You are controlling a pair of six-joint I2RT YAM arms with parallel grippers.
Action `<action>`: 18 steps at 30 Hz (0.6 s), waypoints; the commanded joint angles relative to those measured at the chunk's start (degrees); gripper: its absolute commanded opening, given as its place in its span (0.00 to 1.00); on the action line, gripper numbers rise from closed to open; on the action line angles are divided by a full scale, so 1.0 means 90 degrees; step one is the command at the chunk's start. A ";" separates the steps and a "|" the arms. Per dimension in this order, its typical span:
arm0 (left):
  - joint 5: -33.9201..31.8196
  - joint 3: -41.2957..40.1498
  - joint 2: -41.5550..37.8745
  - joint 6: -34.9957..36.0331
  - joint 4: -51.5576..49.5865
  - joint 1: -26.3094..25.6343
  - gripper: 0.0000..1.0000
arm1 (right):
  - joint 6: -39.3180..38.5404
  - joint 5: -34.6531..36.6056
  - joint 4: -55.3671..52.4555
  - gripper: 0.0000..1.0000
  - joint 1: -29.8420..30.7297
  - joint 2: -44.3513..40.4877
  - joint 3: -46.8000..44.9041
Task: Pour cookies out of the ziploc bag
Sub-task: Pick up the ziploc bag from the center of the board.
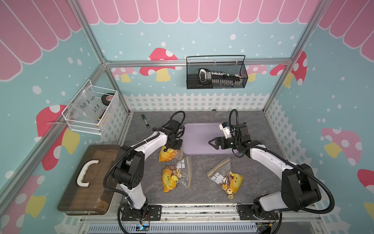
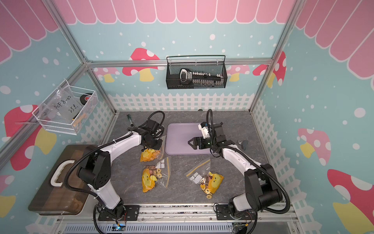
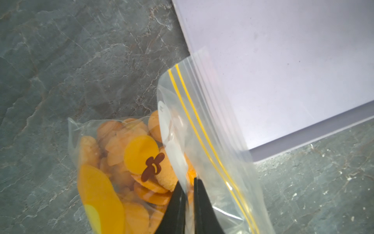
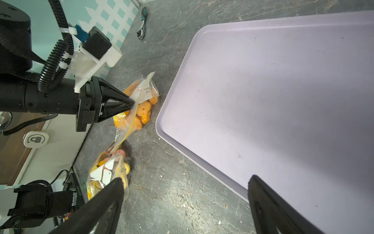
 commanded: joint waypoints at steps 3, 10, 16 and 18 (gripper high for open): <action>-0.0075 0.0163 -0.0095 0.0077 -0.0111 0.0011 0.00 | -0.0065 0.0039 -0.0089 0.92 0.0082 0.0161 0.0012; -0.0134 -0.0195 -0.0740 0.0146 0.0261 0.0129 0.00 | -0.0014 -0.0044 -0.0078 0.79 0.0500 0.0814 0.0623; 0.0164 -0.0386 -0.1223 0.0176 0.0651 0.0291 0.00 | 0.0478 -0.0109 0.0397 0.65 0.0952 0.1598 0.1223; 0.0208 -0.0315 -0.1278 0.0195 0.0636 0.0328 0.00 | 0.0727 -0.0149 0.0617 0.61 0.1098 0.1895 0.1446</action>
